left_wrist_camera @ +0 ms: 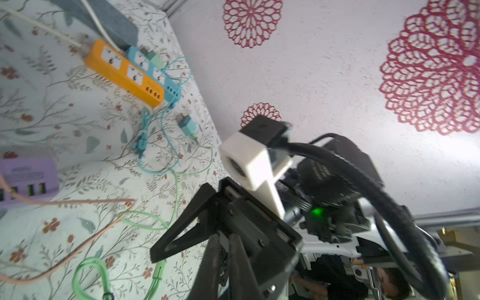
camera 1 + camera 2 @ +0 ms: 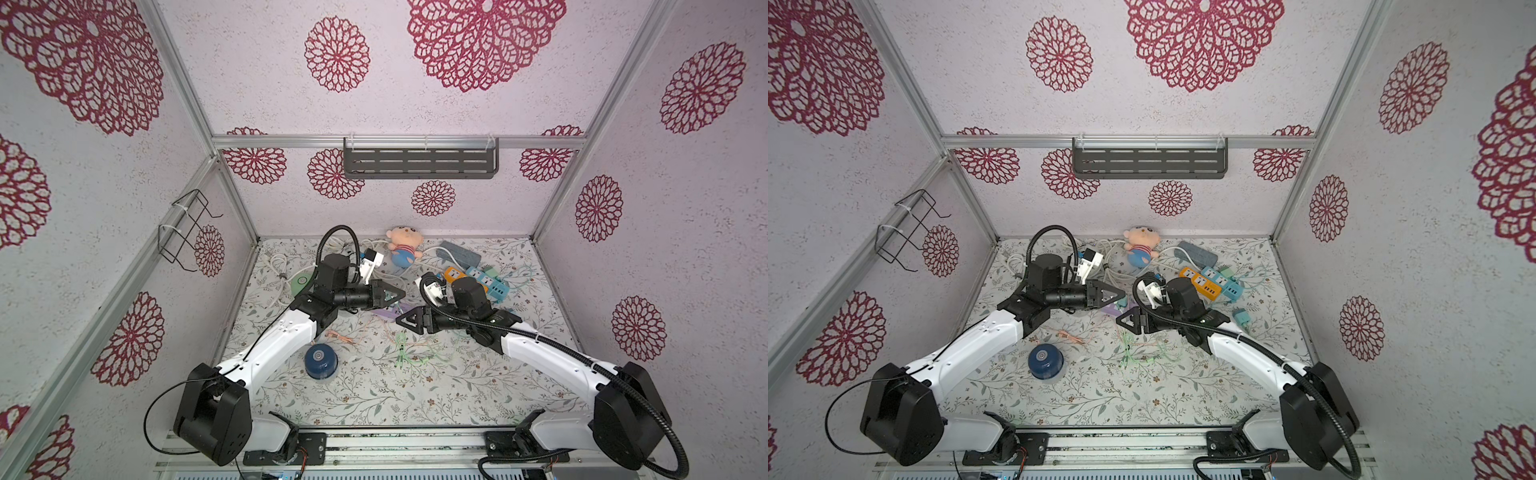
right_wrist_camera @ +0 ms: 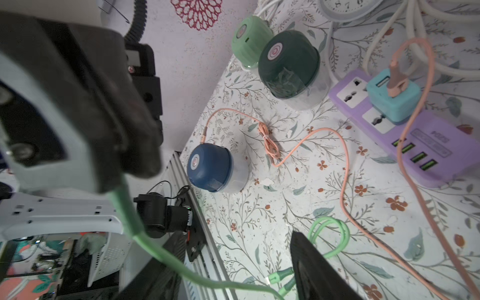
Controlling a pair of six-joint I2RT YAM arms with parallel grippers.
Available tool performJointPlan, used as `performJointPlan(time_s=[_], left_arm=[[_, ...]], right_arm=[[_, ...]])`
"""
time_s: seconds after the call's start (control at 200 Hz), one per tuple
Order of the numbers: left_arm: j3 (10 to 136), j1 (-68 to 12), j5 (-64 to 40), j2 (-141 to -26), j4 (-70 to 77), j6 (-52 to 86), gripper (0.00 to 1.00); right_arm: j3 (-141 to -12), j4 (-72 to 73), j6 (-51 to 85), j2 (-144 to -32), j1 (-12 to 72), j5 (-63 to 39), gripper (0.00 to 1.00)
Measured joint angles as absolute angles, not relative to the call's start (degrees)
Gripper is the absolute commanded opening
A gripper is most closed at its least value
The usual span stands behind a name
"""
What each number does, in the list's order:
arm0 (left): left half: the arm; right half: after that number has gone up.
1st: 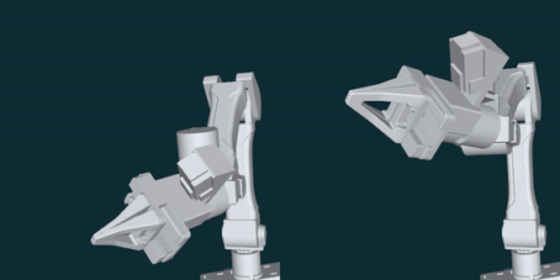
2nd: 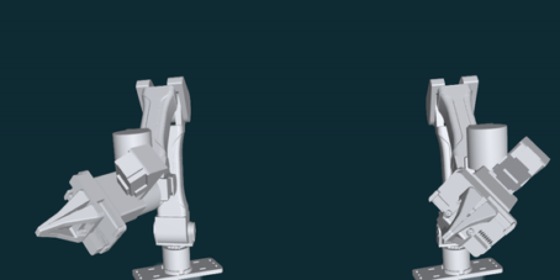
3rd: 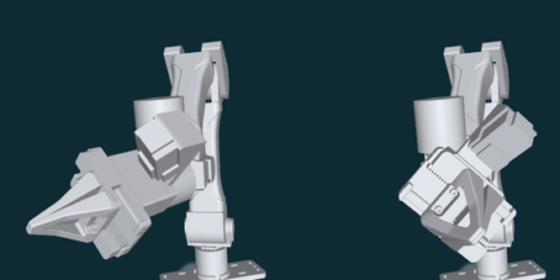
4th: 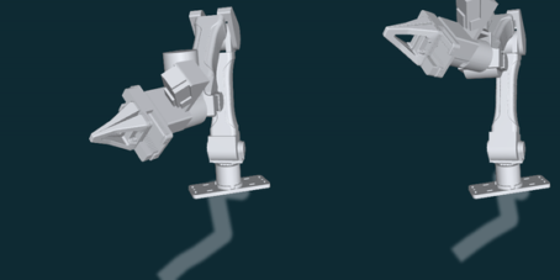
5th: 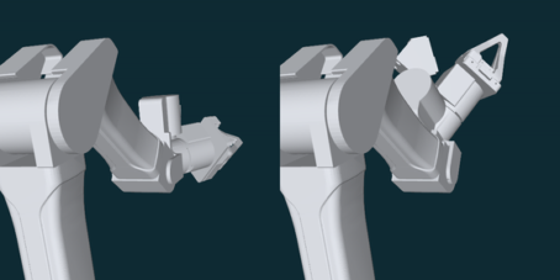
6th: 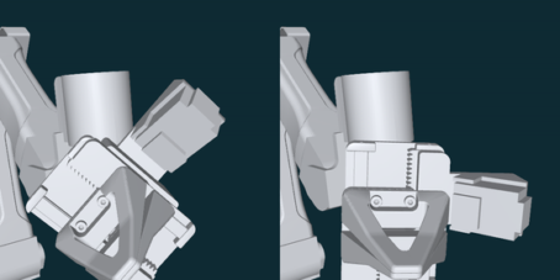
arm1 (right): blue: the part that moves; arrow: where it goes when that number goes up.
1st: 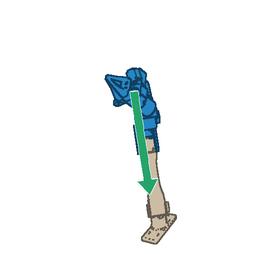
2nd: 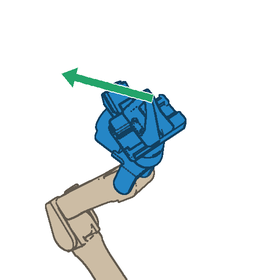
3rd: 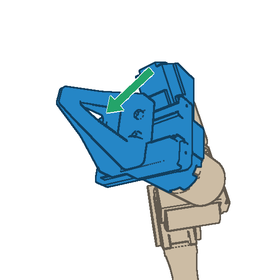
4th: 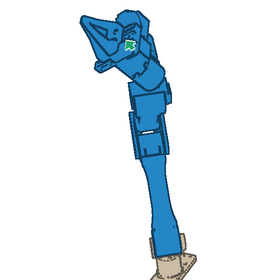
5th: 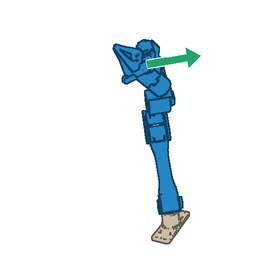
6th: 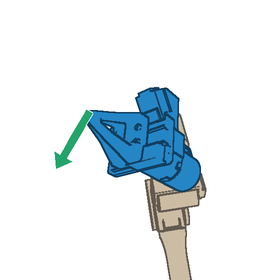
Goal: Charge the cordless meat grinders
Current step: Pick up the charging cable from the center of the board.
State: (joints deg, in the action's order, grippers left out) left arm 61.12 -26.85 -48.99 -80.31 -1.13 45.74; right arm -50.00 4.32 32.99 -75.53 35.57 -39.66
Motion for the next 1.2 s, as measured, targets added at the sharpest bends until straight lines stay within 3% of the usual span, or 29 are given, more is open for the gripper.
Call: performJointPlan(time_s=[0.265,0.435,0.575,0.625,0.701,0.736,0.786,0.941,1.201], left_arm=[[66.8,-25.8,-55.9,-82.7,-1.5,43.5,0.0],[67.1,-25.8,-57.1,-84.0,-2.3,43.5,0.0],[67.3,-25.8,-57.1,-84.0,-2.5,43.6,0.0],[67.5,-25.8,-57.0,-84.0,-2.5,43.8,0.2],[67.9,-25.8,-56.1,-84.0,-2.9,44.2,0.61],[68.2,-25.7,-55.5,-84.0,-3.5,44.3,0.7],[69.1,-25.5,-53.9,-84.0,-5.6,44.3,0.75],[73.9,-22.4,-43.9,-83.5,-17.6,44.4,0.64],[78.5,-19.2,-35.5,-84.1,-30.6,47.2,0.6]], right_arm=[[-49.6,10.5,34.2,-72.9,33.6,-48.6,0.54],[-49.6,12.4,34.8,-72.3,33.3,-51.1,0.36],[-49.8,12.8,35.2,-72.3,33.2,-51.9,0.13],[-50.0,12.6,34.4,-72.3,33.1,-52.0,0.06],[-50.6,11.3,34.2,-72.3,33.1,-51.5,0.0],[-51.3,9.7,33.2,-72.3,33.1,-50.7,0.0],[-52.6,6.9,31.6,-72.3,33.1,-48.8,0.0],[-57.3,-2.9,24.9,-72.4,33.3,-35.7,0.0],[-63.2,-12.8,15.2,-77.7,36.8,-8.0,0.0]])
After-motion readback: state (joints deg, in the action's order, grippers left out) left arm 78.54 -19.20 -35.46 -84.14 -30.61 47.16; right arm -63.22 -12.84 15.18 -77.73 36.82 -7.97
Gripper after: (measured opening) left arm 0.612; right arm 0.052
